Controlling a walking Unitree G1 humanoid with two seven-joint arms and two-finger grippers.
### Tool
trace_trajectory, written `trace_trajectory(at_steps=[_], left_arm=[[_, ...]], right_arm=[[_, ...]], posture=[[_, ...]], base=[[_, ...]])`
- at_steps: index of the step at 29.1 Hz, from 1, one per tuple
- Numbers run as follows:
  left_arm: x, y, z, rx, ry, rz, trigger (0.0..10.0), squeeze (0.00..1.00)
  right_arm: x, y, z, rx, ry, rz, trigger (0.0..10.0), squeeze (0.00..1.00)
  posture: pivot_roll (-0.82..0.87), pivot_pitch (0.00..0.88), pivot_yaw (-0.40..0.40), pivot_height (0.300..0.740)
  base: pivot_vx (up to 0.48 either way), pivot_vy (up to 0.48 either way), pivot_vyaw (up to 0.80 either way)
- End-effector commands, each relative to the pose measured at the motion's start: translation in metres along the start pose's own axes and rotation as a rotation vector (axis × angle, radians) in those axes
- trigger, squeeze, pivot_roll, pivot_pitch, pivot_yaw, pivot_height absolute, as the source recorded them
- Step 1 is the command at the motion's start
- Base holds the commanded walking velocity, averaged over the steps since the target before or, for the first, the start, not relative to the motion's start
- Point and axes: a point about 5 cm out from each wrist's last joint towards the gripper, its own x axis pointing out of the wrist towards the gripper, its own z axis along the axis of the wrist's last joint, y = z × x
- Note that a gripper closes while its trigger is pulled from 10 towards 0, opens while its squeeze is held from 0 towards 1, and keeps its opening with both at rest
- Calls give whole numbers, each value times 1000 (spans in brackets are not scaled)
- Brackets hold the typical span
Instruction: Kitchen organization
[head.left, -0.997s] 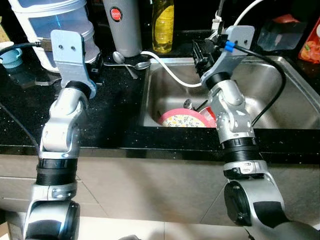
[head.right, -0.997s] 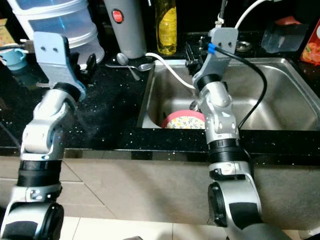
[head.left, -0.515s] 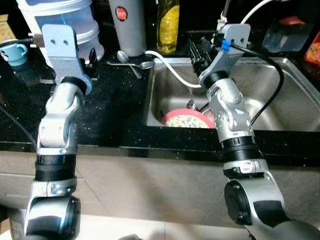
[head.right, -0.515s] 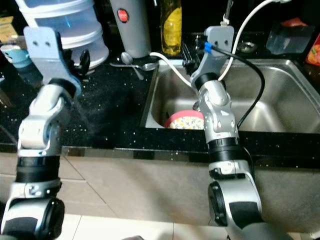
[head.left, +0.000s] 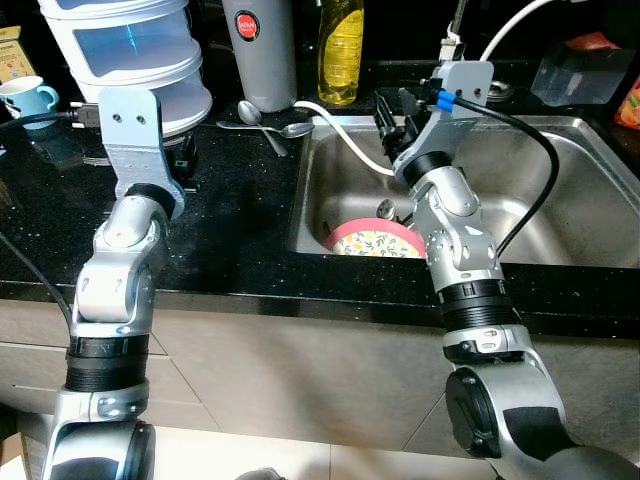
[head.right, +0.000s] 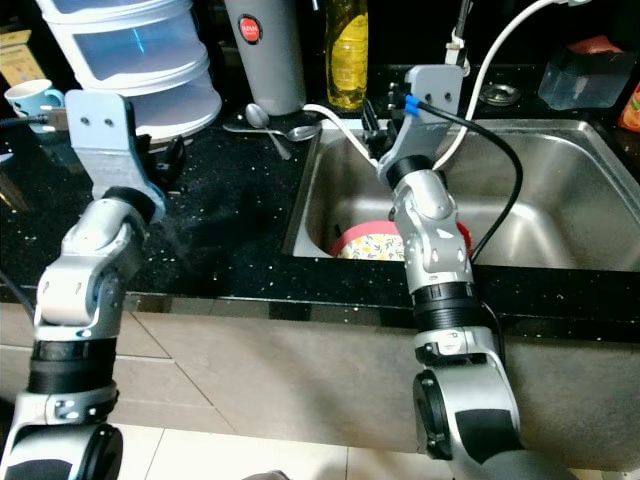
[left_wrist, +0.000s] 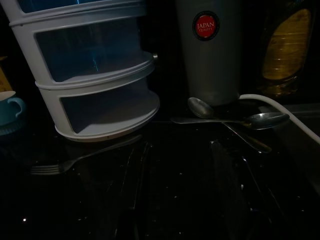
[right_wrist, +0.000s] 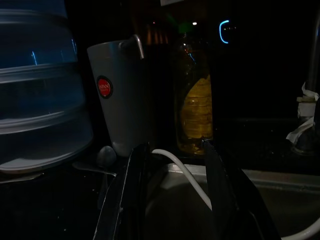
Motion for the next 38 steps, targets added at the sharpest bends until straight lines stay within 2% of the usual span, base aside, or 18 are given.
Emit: trace_trajectory(at_steps=[1,10,17,38], left_arm=[[-2,-4,-2,6,13,-6,10000,0],[-2,-4,-2,14,18,-17,10000,0],[-1,-5,0,14,11,-26,10000,0],[1,-9,2,36,7,-53,10000,0]], right_arm=[[-1,1,-1,-2,10,8,10000,0],[-2,3,-2,8,7,7,10000,0],[-1,0,0,3,6,-3,10000,0],[-5,-5,-1,4,4,-28,10000,0]], posture=[[134,0,76,740],[135,0,83,740],[130,0,88,740],[123,0,103,740]], base=[[379,0,0],[363,0,0],[310,0,0],[0,0,0]])
